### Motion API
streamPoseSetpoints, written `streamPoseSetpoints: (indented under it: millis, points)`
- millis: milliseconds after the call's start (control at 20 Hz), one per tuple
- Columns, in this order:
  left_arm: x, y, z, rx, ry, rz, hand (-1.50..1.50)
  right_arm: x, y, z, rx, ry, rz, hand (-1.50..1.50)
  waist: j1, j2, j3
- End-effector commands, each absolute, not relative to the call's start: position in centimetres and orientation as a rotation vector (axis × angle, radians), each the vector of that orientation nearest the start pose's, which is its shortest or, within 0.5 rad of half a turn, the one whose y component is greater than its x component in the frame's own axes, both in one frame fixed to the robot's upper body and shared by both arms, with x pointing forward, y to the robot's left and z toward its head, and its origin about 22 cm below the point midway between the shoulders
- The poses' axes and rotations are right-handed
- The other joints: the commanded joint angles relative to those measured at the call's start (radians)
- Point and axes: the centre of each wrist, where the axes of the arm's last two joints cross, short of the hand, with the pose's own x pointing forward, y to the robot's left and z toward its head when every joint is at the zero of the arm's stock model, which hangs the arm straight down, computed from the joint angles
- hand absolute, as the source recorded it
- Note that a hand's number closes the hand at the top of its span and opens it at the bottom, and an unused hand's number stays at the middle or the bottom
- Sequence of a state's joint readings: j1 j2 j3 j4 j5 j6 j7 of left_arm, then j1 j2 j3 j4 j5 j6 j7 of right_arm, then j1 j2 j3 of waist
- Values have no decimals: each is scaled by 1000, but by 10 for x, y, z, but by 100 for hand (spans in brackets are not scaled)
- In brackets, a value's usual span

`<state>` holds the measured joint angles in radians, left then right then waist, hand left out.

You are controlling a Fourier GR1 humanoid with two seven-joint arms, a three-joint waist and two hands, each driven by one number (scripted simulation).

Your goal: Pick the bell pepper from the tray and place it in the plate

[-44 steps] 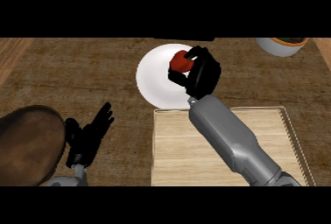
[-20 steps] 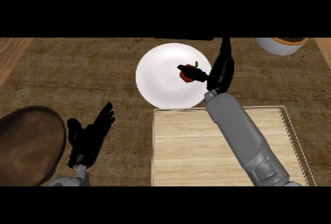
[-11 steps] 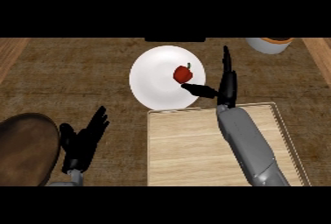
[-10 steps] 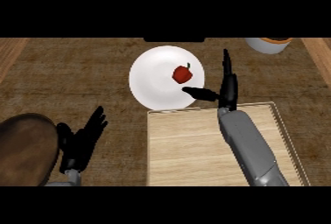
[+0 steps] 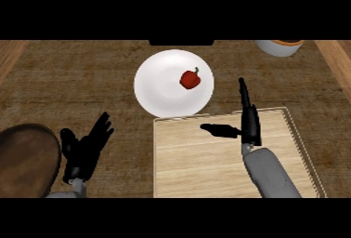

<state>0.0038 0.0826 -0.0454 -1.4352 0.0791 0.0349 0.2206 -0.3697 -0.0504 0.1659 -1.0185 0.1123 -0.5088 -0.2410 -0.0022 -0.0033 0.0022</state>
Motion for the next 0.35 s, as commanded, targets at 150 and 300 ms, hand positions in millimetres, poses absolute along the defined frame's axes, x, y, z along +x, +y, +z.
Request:
streamPoseSetpoints:
  millis: [150,300]
  points:
    - [241,239,-38,6,-1203,-11,0,270,-184,-55,-433,-1624,180,-150,0,3,-2]
    - [235,246,-51,0,-1187,15,0,260,-151,-46,-429,-1645,157,-150,0,3,-3]
